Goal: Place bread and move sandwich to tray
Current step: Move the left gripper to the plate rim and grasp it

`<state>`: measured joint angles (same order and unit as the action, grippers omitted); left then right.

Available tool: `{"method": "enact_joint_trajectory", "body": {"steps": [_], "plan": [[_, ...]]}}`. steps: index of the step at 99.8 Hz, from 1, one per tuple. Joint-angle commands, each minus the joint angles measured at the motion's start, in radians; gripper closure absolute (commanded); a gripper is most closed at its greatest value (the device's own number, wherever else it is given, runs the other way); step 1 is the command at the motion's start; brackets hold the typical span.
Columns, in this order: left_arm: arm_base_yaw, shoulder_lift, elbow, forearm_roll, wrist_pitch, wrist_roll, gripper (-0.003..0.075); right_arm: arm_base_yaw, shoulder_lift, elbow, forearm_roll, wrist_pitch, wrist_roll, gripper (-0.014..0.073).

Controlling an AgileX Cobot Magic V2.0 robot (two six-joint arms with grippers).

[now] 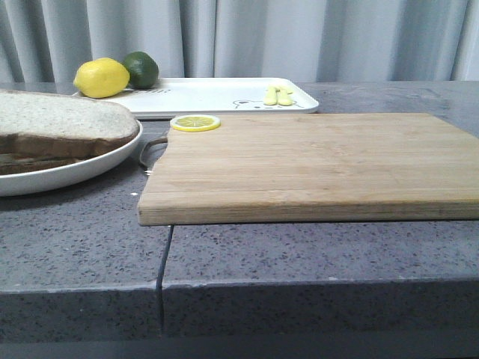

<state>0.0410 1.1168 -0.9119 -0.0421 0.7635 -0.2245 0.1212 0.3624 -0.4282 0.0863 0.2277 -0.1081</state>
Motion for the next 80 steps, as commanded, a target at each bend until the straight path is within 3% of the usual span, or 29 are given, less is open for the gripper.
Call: {"method": "enact_joint_trajectory", "body": {"steps": [1, 80], "plan": [[-0.002, 0.020, -0.031, -0.023, -0.070, -0.011, 0.0104, -0.006, 0.004, -0.026, -0.010, -0.085, 0.000, 0.0132], [-0.002, 0.229, -0.031, -0.071, -0.135, -0.011, 0.0104, -0.006, 0.004, -0.026, -0.010, -0.085, 0.000, 0.0132]]}}
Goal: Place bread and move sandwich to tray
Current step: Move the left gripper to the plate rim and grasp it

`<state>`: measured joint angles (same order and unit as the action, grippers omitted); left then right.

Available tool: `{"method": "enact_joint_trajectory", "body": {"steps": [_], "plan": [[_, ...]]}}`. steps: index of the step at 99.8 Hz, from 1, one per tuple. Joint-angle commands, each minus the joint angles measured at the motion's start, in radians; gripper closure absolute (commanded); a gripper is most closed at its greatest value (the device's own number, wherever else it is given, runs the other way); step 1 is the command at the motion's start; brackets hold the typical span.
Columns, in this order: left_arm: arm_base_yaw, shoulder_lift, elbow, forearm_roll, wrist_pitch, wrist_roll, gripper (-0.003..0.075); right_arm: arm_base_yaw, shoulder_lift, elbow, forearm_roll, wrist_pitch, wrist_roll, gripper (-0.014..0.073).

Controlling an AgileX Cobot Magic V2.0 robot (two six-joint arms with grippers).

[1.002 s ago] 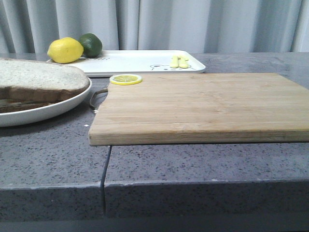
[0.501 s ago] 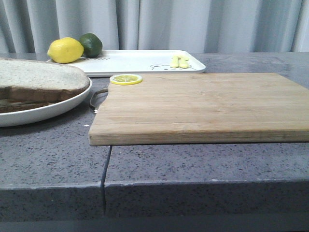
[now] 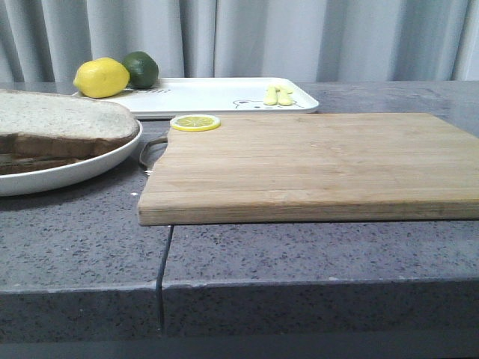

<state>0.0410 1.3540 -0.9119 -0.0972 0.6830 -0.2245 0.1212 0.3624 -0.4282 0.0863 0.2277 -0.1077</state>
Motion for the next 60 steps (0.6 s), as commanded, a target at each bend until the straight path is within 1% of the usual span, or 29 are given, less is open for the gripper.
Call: {"method": "enact_joint_trajectory", "body": {"steps": [1, 60], "plan": [[-0.002, -0.008, -0.031, -0.017, -0.055, -0.011, 0.0104, -0.006, 0.004, -0.026, -0.010, -0.085, -0.001, 0.0132], [-0.002, 0.027, -0.031, -0.022, -0.055, -0.011, 0.0104, -0.006, 0.004, -0.026, -0.010, -0.085, -0.001, 0.0132]]}}
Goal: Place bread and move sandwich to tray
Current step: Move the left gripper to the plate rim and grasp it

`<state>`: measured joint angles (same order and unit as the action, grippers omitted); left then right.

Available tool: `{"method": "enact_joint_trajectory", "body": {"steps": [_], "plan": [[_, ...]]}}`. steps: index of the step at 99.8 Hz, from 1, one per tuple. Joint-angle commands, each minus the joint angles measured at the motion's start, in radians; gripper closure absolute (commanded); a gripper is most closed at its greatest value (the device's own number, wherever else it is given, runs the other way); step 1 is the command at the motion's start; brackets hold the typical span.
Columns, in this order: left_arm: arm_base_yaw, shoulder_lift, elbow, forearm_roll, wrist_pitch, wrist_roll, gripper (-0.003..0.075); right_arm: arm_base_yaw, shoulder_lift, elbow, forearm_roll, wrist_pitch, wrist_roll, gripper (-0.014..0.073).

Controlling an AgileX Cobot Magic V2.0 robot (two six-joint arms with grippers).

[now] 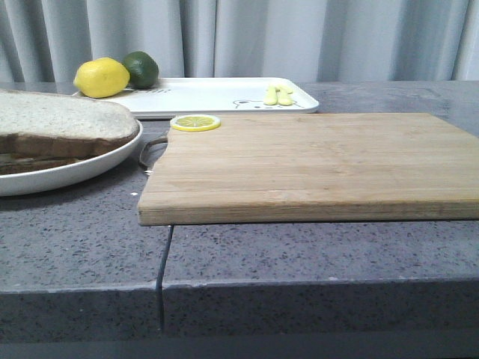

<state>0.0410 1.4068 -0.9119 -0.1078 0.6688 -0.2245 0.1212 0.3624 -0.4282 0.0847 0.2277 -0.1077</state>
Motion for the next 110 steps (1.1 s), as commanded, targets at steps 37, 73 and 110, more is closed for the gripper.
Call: {"method": "enact_joint_trajectory", "body": {"steps": [37, 73, 110], "plan": [[-0.002, -0.025, -0.031, -0.016, -0.023, -0.011, 0.0284, -0.006, 0.004, -0.026, -0.009, -0.085, -0.001, 0.0132], [-0.002, -0.025, -0.031, -0.082, -0.023, -0.011, 0.0553, -0.006, 0.004, -0.026, -0.009, -0.085, -0.001, 0.0132], [-0.002, -0.025, -0.031, -0.117, -0.023, -0.011, 0.0728, -0.006, 0.004, -0.026, -0.009, -0.085, -0.001, 0.0132]]}}
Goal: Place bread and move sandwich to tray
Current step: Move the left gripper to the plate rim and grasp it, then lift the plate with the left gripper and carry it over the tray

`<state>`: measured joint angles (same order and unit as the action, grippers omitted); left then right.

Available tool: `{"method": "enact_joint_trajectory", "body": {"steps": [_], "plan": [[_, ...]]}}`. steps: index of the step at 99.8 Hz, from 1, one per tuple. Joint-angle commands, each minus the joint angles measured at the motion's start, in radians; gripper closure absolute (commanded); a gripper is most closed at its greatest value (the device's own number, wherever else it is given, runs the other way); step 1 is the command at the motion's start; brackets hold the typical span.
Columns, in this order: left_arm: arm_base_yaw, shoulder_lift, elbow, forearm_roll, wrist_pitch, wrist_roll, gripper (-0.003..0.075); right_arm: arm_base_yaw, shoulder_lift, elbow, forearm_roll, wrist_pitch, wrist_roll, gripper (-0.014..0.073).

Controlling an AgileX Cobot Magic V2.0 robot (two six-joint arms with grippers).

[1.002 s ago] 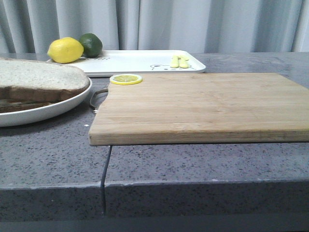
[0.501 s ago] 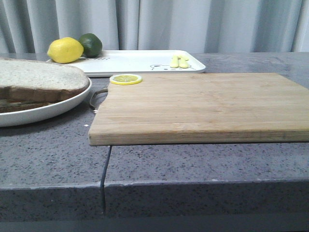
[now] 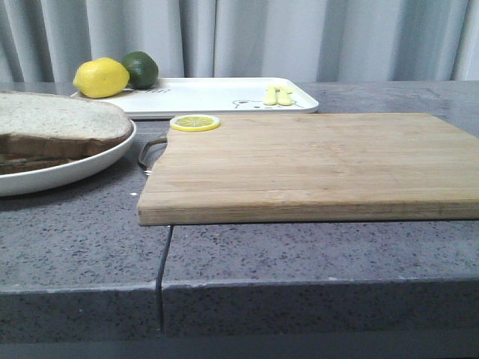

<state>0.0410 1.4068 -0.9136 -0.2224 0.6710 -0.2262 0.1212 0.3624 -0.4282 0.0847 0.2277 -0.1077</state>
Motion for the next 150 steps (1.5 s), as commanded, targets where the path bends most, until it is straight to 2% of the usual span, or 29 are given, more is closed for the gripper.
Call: {"method": "enact_joint_trajectory", "body": {"steps": [1, 38, 60, 98, 120, 150], "plan": [[-0.002, -0.025, -0.030, -0.002, -0.025, -0.009, 0.0733, -0.006, 0.004, -0.026, -0.009, -0.085, -0.001, 0.0132], [-0.002, -0.025, -0.030, -0.004, -0.031, -0.009, 0.0739, -0.006, 0.004, -0.026, -0.009, -0.085, -0.001, 0.0132], [-0.002, -0.025, -0.030, -0.097, -0.079, -0.009, 0.0739, -0.006, 0.004, -0.026, -0.009, -0.085, -0.001, 0.0132], [-0.001, -0.030, -0.030, -0.161, -0.079, -0.009, 0.0739, -0.006, 0.004, -0.026, -0.009, -0.085, -0.001, 0.0132], [0.006, -0.106, -0.031, -0.198, -0.099, -0.009, 0.0739, -0.006, 0.004, -0.026, -0.009, -0.086, -0.001, 0.0132], [0.063, -0.182, -0.087, -0.277, -0.037, -0.009, 0.0739, -0.006, 0.004, -0.026, -0.009, -0.087, -0.001, 0.0132]]}}
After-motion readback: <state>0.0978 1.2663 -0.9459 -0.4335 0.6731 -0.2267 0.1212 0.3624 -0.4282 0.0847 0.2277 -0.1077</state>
